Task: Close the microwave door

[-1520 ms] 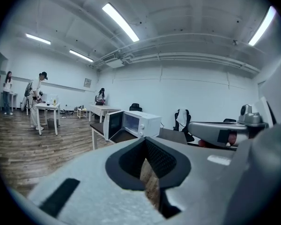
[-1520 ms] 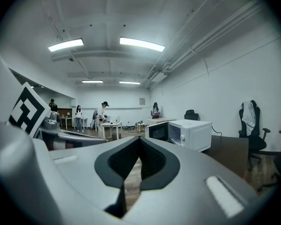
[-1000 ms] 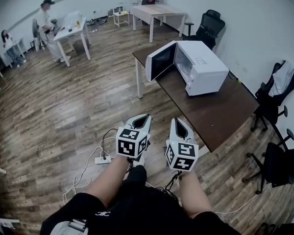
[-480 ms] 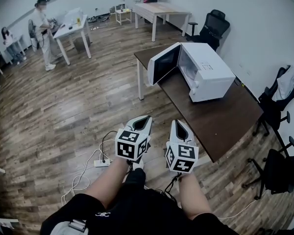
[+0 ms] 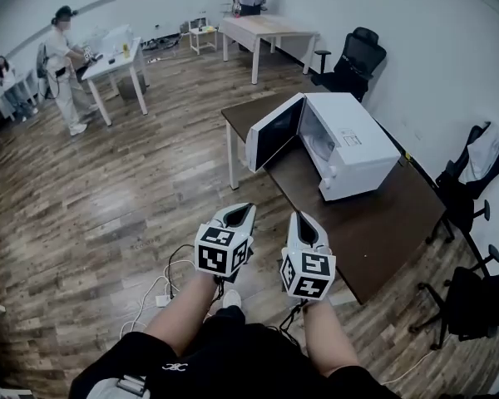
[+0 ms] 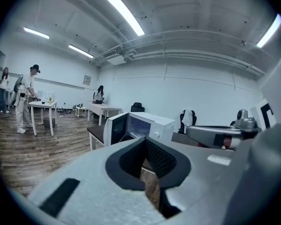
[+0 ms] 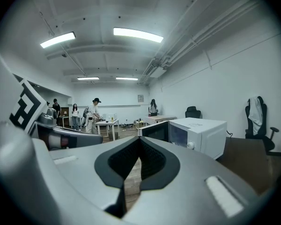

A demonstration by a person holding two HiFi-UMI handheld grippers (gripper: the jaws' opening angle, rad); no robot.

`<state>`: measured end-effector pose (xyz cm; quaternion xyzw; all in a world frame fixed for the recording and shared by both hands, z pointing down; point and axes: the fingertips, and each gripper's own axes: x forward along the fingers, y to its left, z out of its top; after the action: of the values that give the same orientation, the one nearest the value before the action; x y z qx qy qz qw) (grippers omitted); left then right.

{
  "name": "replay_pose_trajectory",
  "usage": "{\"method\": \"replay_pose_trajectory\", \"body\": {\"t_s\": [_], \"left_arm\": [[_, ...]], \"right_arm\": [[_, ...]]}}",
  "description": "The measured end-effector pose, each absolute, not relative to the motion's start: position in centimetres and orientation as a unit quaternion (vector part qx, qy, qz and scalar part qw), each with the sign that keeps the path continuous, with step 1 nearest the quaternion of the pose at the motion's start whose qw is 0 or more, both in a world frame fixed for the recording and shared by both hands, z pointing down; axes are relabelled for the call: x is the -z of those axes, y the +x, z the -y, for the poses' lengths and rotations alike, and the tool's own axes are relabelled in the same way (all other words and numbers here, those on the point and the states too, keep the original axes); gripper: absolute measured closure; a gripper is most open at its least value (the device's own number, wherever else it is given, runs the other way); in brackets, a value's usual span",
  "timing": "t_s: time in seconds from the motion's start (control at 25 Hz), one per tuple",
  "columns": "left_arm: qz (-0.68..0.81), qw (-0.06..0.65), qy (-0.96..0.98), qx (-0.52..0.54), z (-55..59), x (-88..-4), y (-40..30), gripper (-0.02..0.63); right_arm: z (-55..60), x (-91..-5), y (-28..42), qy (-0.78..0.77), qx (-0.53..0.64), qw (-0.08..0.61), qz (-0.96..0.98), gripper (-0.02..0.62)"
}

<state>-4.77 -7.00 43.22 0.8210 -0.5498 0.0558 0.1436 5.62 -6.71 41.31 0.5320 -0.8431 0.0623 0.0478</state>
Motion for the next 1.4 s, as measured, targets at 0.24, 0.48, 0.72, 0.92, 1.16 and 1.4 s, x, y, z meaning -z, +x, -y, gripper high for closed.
{"method": "replay_pose_trajectory", "body": {"t_s": [0.24, 0.48, 0.72, 0.92, 1.16, 1.4], "left_arm": [[0.542, 0.148, 0.825, -0.055, 11.6, -43.1, -6.6, 0.595], [0.535, 0.16, 0.828, -0.049, 15.7, -43.5, -9.0, 0.595], [0.52, 0.164, 0.836, -0.055, 19.7, -43.7, -11.2, 0.595], [0.511, 0.162, 0.842, -0.064, 22.4, -43.6, -12.6, 0.595], [0.501, 0.159, 0.848, -0.073, 23.9, -44.2, -12.7, 0.595], [0.5, 0.157, 0.847, -0.093, 24.9, -45.5, -12.2, 0.595]], "right_arm": [[11.1, -41.4, 3.8, 0.537, -0.062, 0.058, 0.839, 0.586], [15.0, -41.5, 1.5, 0.542, -0.059, 0.069, 0.836, 0.586], [19.1, -41.4, -0.5, 0.556, -0.062, 0.067, 0.826, 0.586], [21.4, -41.3, -1.5, 0.566, -0.067, 0.06, 0.819, 0.586], [22.4, -42.0, -1.7, 0.573, -0.074, 0.064, 0.814, 0.586], [23.1, -42.7, -1.1, 0.576, -0.081, 0.064, 0.811, 0.586]]}}
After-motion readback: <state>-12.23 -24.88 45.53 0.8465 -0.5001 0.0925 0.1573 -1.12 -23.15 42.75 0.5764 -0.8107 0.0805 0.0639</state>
